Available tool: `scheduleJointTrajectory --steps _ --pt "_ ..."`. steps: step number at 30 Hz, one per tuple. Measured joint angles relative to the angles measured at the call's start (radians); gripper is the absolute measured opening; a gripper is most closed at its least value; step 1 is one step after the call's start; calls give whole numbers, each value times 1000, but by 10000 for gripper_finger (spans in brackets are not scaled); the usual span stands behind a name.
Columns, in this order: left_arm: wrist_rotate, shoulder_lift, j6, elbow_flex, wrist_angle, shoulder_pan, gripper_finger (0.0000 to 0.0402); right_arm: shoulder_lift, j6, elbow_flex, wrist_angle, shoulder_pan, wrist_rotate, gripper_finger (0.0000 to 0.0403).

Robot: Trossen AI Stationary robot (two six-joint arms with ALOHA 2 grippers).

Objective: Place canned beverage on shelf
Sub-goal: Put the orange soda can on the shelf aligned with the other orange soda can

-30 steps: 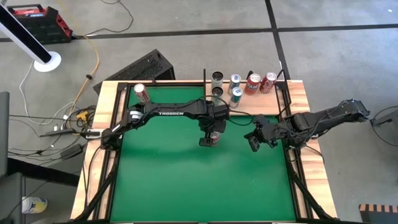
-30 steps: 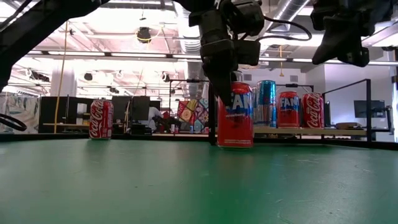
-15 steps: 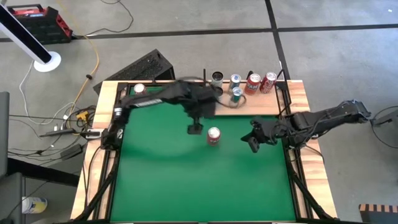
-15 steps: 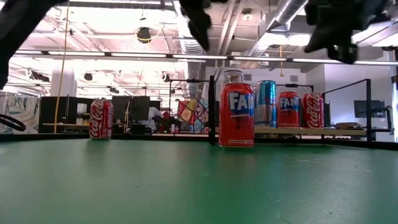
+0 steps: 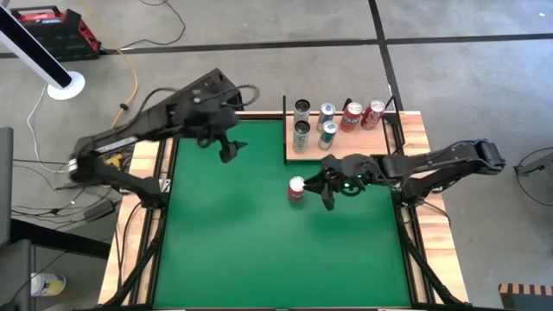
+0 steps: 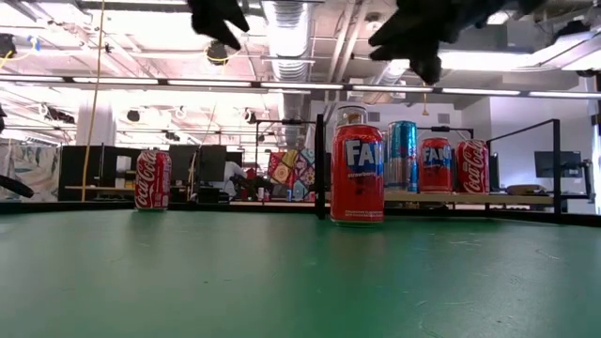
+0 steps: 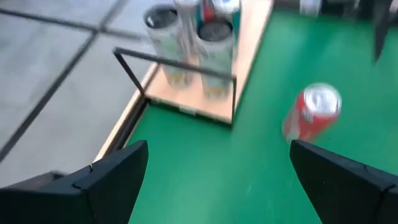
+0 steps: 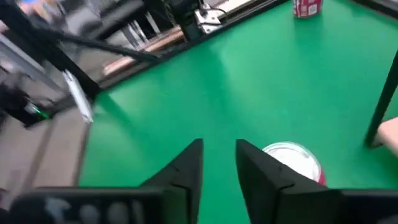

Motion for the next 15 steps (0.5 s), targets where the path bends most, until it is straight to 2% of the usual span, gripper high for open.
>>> scheduleJointTrajectory --steps 4,7,11,15 --pt "13 -175 -105 -278 275 10 377 75 -93 86 -86 -31 17 188" --pt "22 -257 -172 -398 377 10 377 128 -138 138 -176 -51 36 245" --pt "16 -310 -211 -446 367 9 377 192 -168 198 -271 -69 7 308" --pt "15 -325 -223 -445 350 10 377 254 -217 241 -334 -74 -10 347"
